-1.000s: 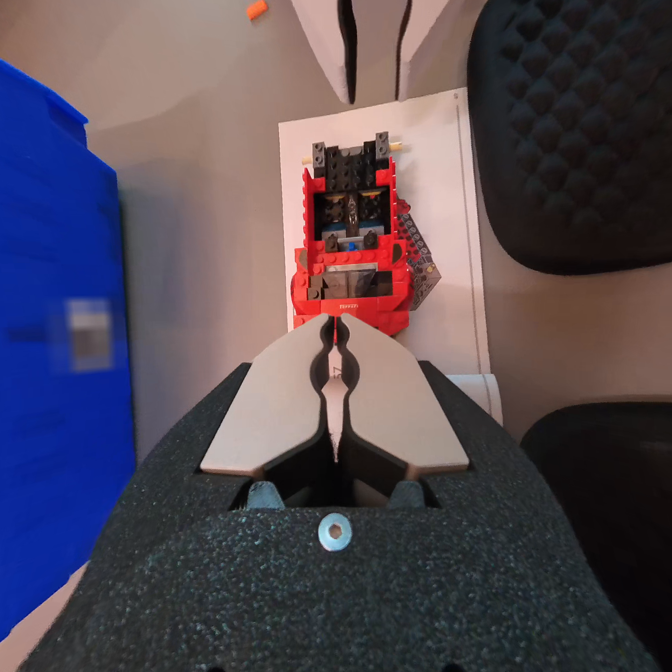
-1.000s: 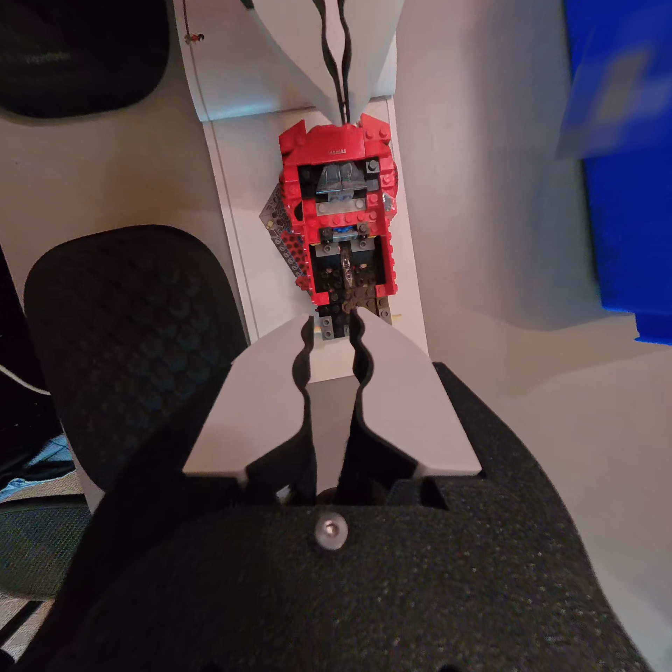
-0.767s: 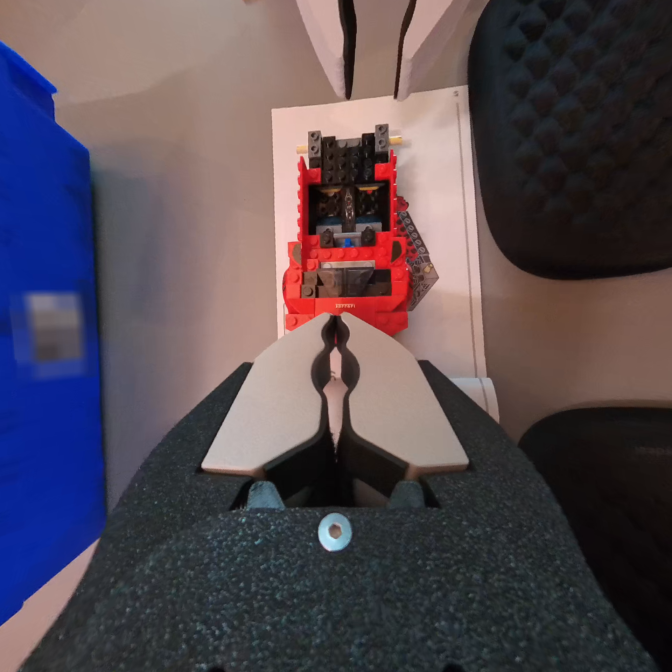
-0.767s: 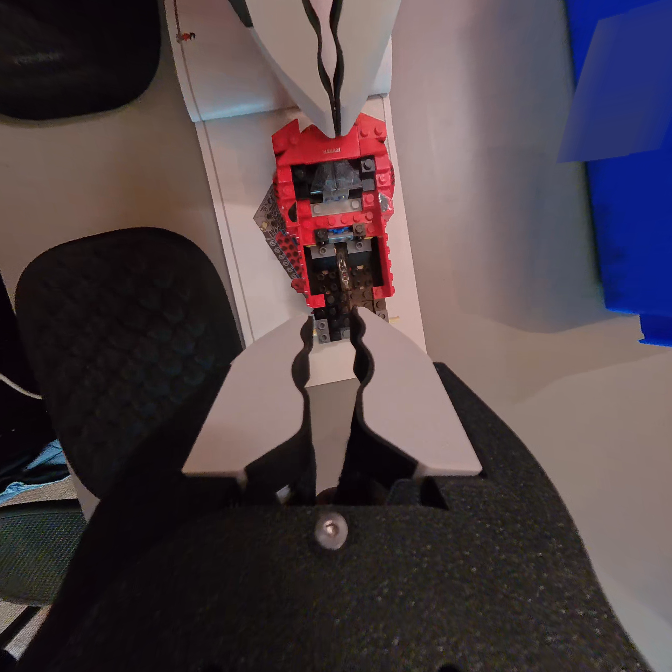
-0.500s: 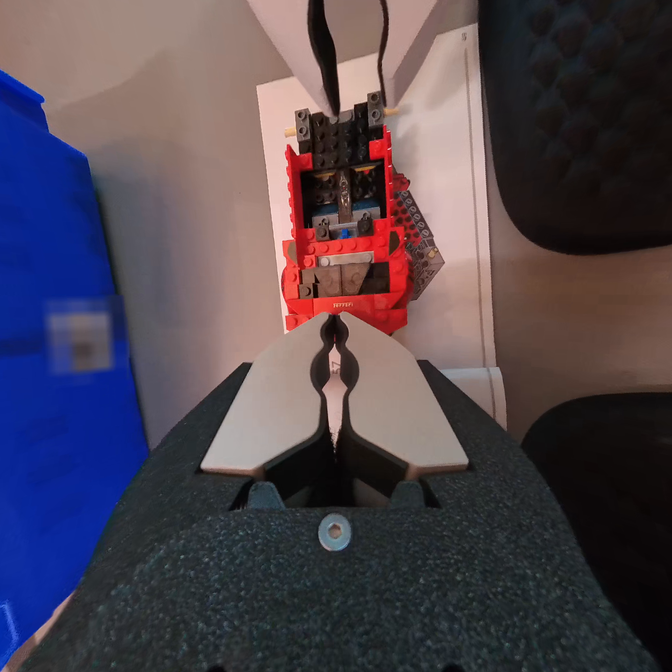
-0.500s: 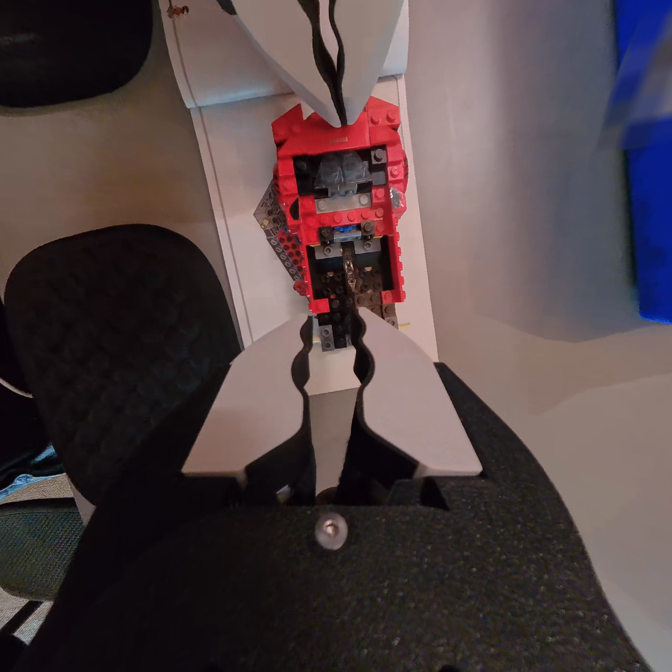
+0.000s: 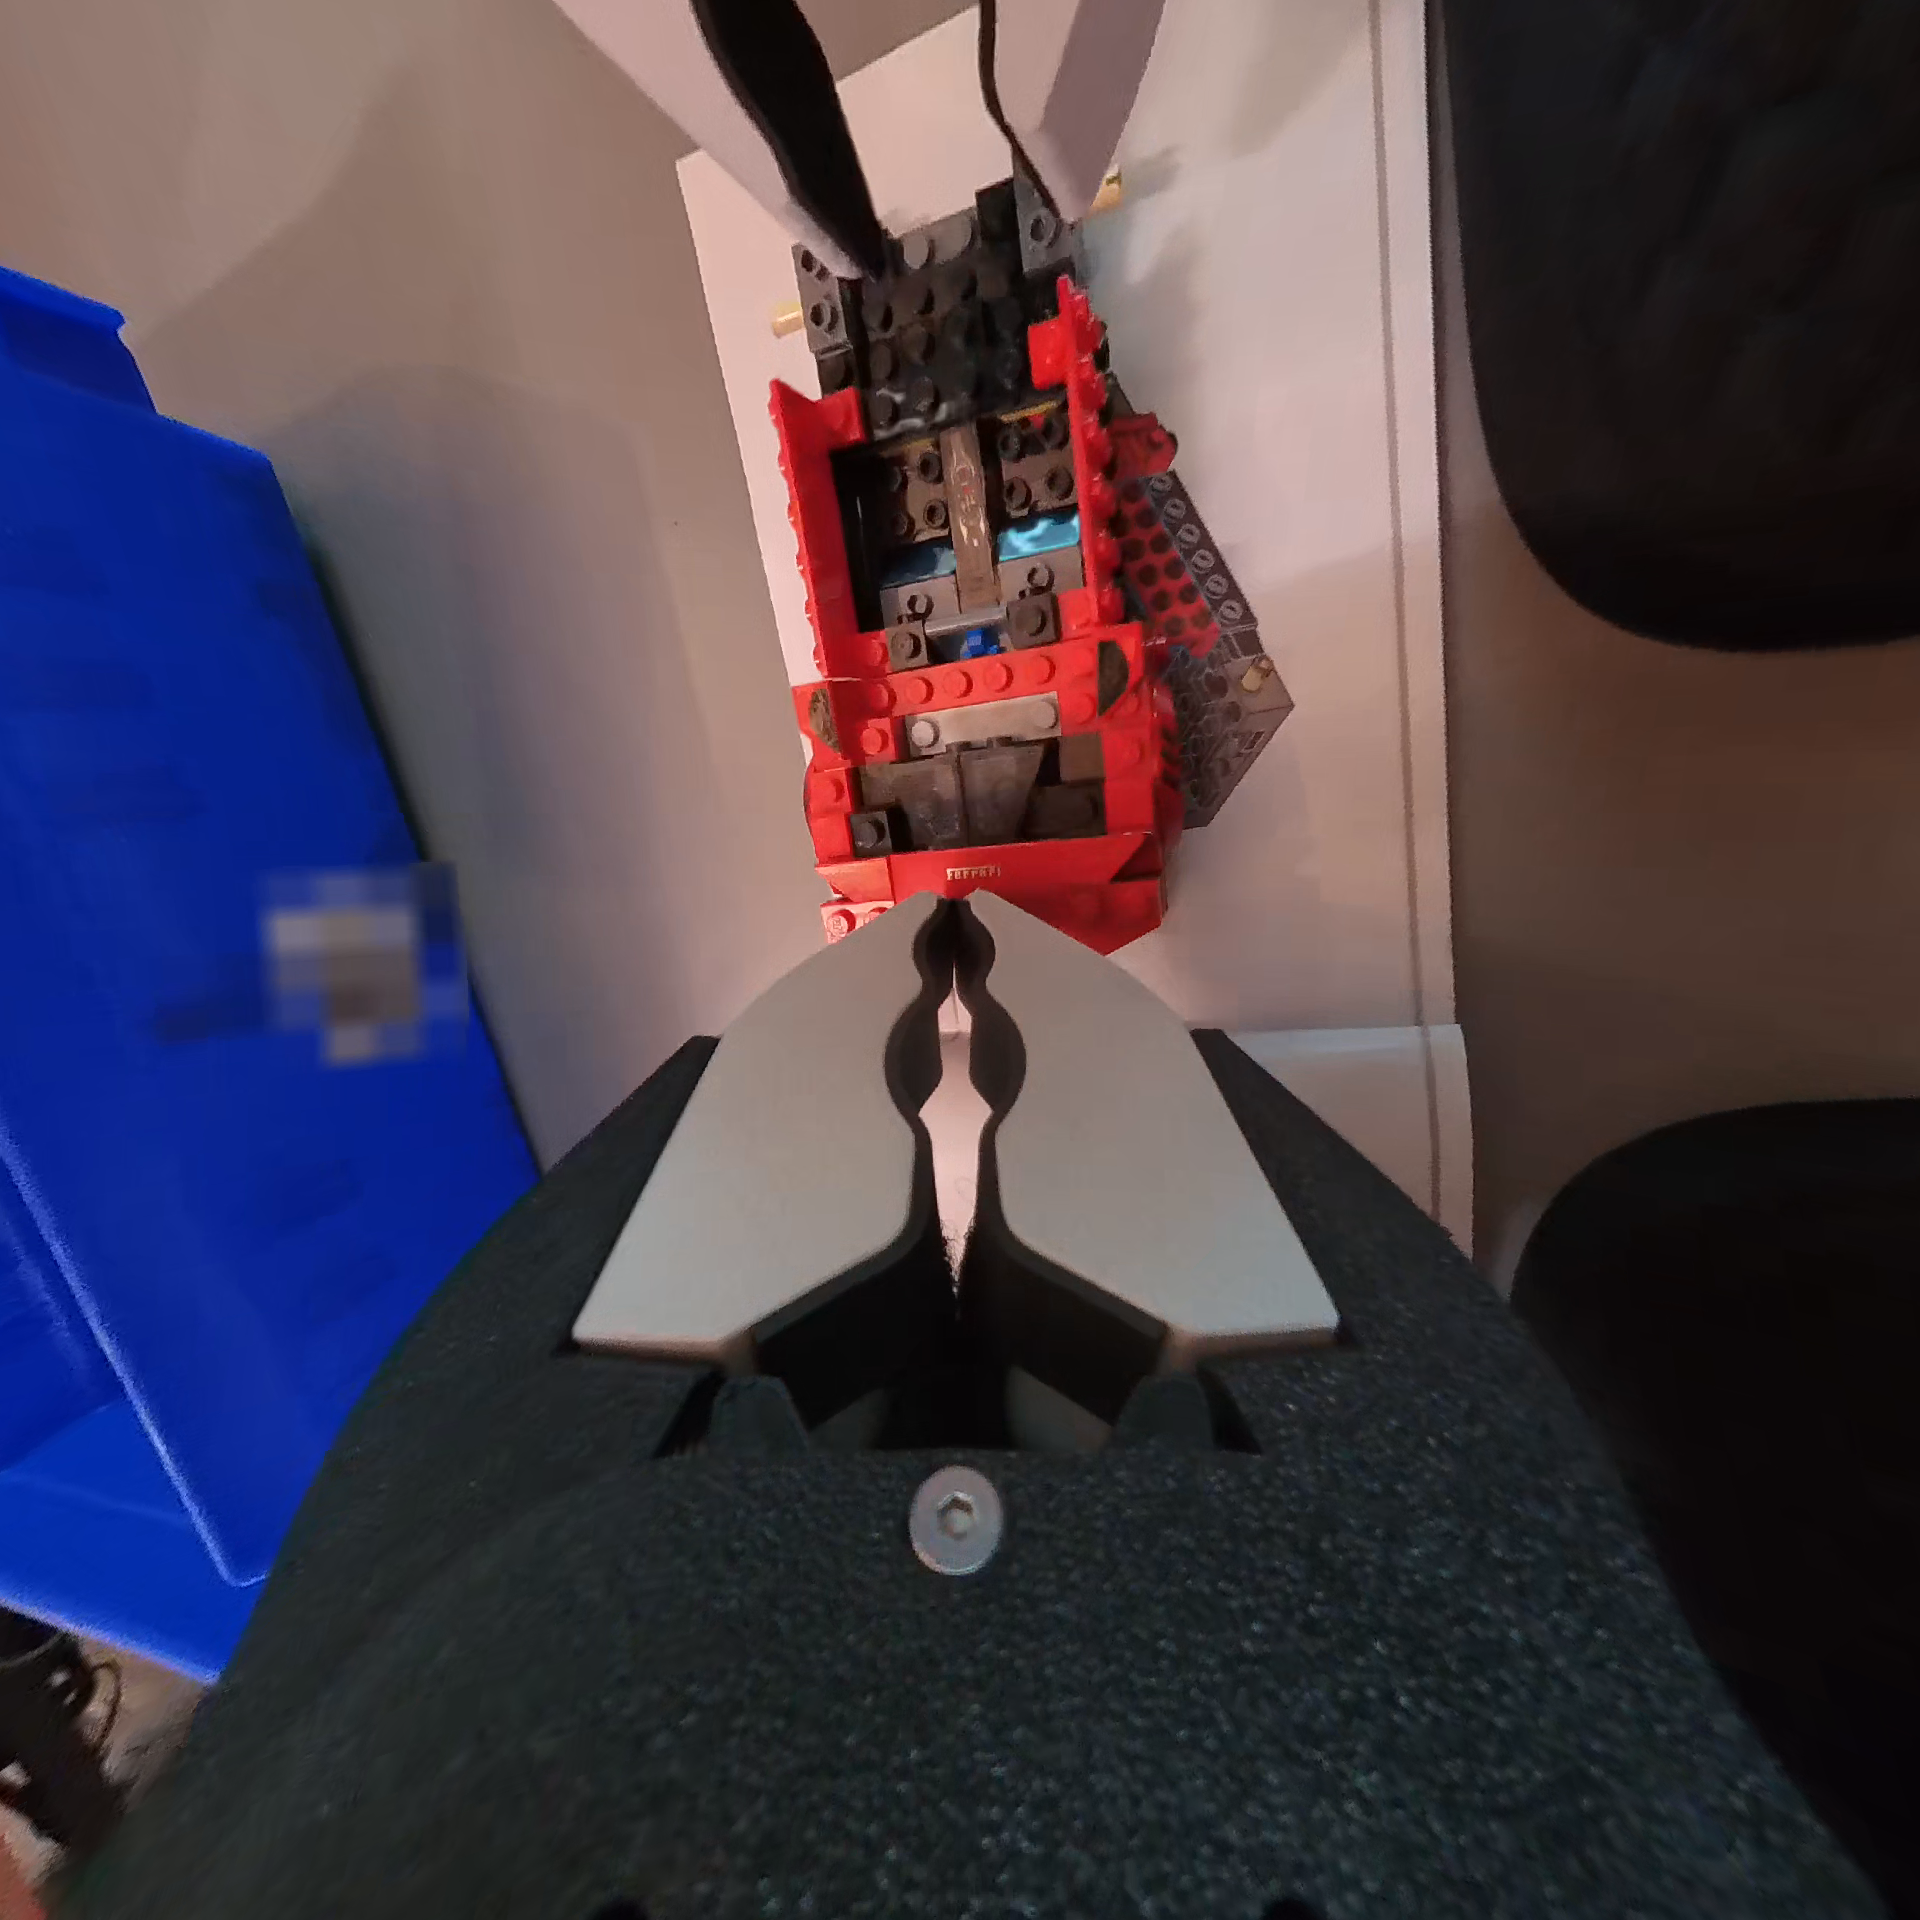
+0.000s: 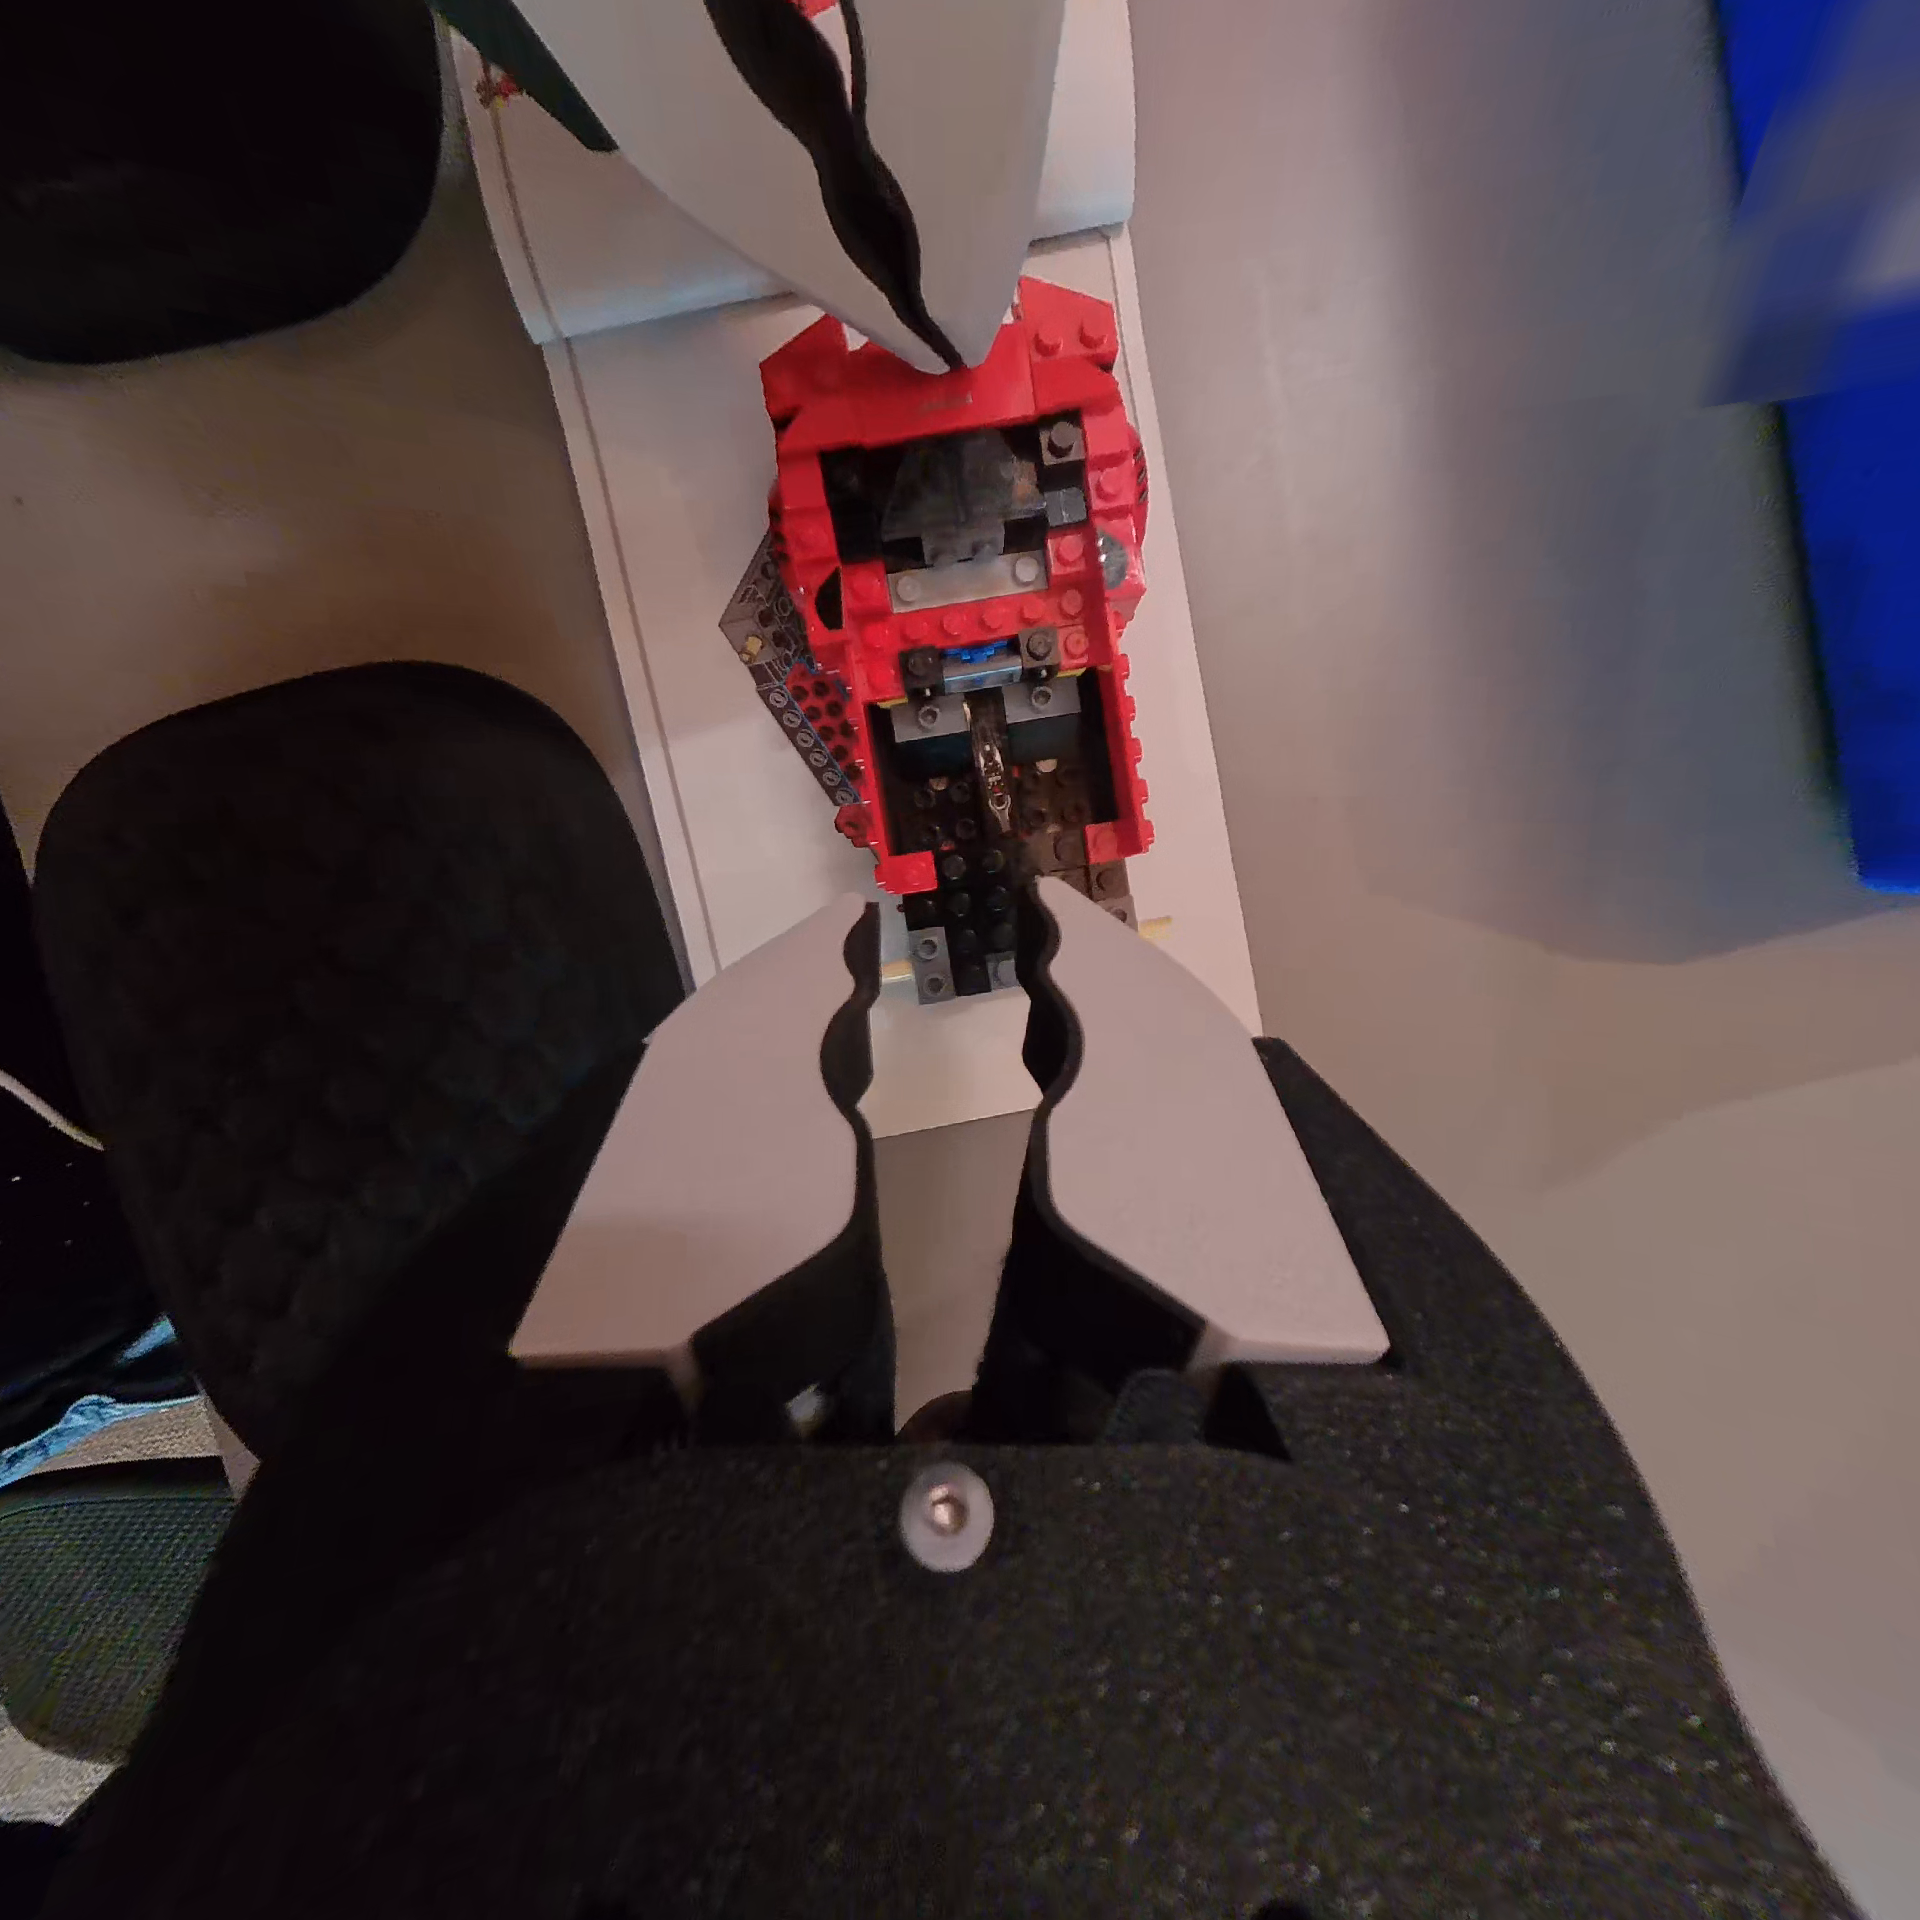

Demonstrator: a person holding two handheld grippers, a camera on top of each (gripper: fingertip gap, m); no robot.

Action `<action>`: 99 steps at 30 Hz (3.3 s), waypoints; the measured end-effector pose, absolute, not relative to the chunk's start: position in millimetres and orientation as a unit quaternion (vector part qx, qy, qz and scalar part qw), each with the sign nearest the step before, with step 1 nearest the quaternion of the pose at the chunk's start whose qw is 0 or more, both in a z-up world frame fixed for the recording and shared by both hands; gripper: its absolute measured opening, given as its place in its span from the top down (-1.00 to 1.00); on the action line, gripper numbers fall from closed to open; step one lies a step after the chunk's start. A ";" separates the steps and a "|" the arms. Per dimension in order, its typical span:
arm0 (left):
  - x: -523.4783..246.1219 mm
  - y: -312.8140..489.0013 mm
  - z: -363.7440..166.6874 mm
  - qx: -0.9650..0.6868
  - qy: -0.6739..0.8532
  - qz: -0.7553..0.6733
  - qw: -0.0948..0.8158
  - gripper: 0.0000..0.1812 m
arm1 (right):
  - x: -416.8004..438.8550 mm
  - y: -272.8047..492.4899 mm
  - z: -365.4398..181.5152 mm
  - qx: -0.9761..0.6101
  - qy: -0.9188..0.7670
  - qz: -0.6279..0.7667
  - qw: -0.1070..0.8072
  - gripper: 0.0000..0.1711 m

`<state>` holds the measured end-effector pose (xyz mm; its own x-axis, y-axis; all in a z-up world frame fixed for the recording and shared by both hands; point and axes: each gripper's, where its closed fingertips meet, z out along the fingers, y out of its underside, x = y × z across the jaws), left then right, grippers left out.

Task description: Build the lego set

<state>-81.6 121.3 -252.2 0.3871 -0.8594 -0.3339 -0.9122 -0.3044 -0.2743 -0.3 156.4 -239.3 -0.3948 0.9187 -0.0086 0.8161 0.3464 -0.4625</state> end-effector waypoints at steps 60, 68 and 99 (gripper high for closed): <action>-105.8 14.2 -158.8 -0.750 0.232 -0.074 0.615 0.85 | -98.6 143.3 -8.1 -0.494 -0.766 0.411 0.033 0.11; -126.1 18.4 -102.7 -0.678 0.172 -0.079 0.710 0.82 | -83.3 124.2 -24.4 -0.464 -0.775 0.428 0.027 0.11; -64.1 76.1 -62.7 -0.721 0.340 -0.197 0.570 1.00 | -61.7 84.0 -113.8 -0.382 -0.733 0.462 0.321 0.11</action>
<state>-64.1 76.1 -62.7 0.6912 -0.7151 -0.1040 -0.2665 -0.1185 -0.9565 -61.7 84.0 -113.8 -0.5010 0.8575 0.1175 0.2638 0.2806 -0.9229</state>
